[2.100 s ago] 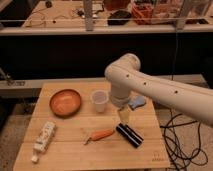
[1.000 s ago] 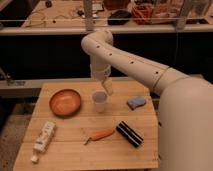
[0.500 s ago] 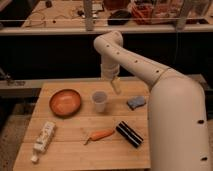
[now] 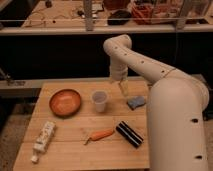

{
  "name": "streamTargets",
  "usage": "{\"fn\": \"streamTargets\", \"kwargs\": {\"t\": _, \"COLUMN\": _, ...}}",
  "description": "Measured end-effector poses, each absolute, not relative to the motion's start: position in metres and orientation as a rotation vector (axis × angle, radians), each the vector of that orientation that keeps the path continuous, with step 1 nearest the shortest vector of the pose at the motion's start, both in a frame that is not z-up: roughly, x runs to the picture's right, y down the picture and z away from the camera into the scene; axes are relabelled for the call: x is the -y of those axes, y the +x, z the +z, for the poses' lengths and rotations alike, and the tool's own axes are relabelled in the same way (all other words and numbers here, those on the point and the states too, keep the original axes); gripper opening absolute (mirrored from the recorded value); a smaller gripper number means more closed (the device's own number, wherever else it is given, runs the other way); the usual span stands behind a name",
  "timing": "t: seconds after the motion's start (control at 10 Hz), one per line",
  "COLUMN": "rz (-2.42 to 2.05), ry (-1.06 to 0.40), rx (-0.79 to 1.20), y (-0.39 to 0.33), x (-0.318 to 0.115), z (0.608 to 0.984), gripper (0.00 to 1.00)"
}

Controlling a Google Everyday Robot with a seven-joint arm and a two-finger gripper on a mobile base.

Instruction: Move the arm in a circular motion

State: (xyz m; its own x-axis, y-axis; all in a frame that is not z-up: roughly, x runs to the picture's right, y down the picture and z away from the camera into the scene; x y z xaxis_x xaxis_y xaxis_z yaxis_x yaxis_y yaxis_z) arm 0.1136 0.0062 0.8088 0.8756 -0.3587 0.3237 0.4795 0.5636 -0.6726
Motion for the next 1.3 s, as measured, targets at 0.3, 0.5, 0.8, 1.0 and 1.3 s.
{"fn": "streamTargets", "kwargs": {"t": 0.3, "rz": -0.443, "ry": -0.866, "rx": 0.137, "y": 0.145, "x": -0.022, "z": 0.809, "gripper": 0.80}}
{"fn": "streamTargets", "kwargs": {"t": 0.5, "rz": -0.410, "ry": -0.881, "rx": 0.127, "y": 0.164, "x": -0.034, "z": 0.806, "gripper": 0.80}}
{"fn": "streamTargets", "kwargs": {"t": 0.8, "rz": -0.349, "ry": -0.894, "rx": 0.110, "y": 0.198, "x": -0.055, "z": 0.798, "gripper": 0.80}}
{"fn": "streamTargets", "kwargs": {"t": 1.0, "rz": -0.312, "ry": -0.891, "rx": 0.102, "y": 0.218, "x": -0.069, "z": 0.791, "gripper": 0.80}}
{"fn": "streamTargets", "kwargs": {"t": 1.3, "rz": -0.238, "ry": -0.835, "rx": 0.090, "y": 0.255, "x": -0.098, "z": 0.775, "gripper": 0.80}}
